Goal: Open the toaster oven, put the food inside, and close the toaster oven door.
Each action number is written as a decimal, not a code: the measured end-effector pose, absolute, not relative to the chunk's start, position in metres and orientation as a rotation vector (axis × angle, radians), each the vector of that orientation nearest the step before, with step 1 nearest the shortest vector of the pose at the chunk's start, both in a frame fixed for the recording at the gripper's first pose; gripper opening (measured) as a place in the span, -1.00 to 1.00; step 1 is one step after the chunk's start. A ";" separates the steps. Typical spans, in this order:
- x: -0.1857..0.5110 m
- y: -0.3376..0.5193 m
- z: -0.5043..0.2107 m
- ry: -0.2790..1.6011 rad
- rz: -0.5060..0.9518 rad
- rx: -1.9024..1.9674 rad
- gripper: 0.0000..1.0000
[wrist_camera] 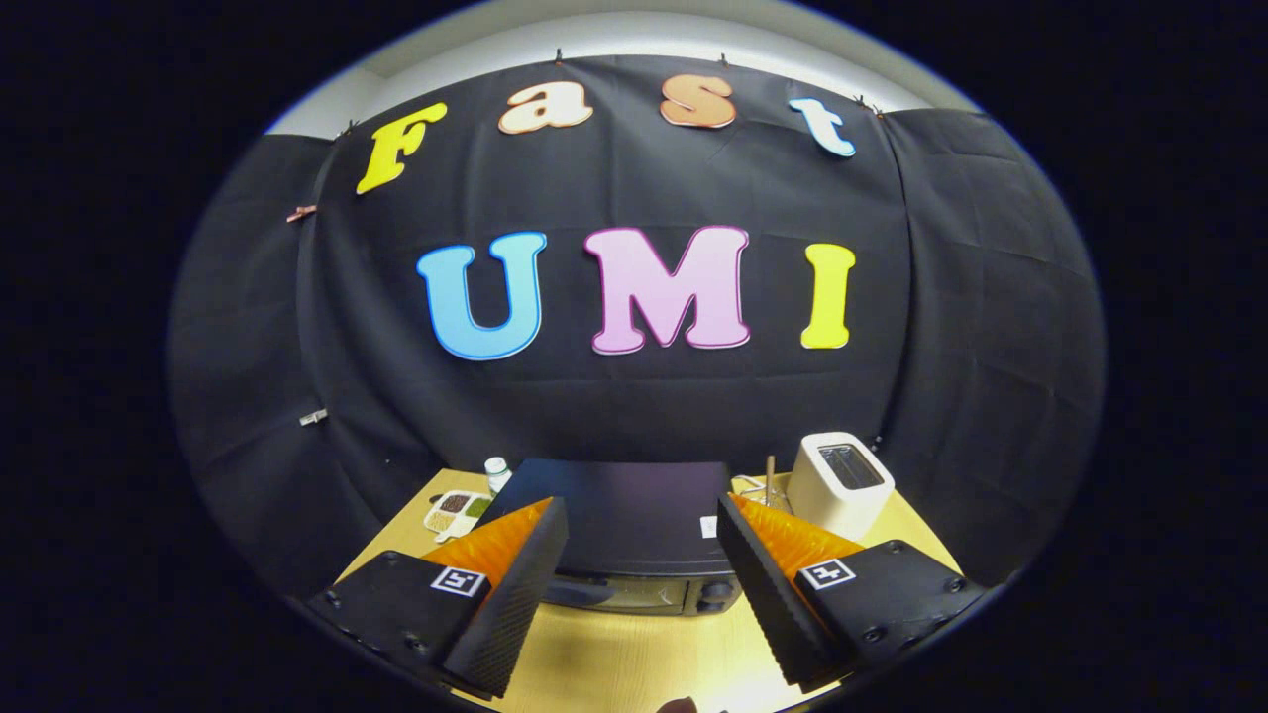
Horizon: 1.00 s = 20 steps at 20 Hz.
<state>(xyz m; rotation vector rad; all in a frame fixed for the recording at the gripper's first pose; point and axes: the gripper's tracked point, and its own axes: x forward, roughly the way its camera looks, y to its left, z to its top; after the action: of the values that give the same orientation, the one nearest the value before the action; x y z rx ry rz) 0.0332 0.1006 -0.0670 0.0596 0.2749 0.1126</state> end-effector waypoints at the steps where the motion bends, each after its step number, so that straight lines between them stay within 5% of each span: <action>1: 0.034 0.088 -0.058 0.253 0.103 0.053 0.97; 12: 0.030 -0.049 0.035 0.021 0.011 0.013 0.96; 20: 0.026 -0.102 0.025 0.024 0.003 0.018 0.96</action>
<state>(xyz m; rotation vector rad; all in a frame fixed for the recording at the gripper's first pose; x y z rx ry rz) 0.0261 -0.1018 0.0245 0.0175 0.0239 0.0025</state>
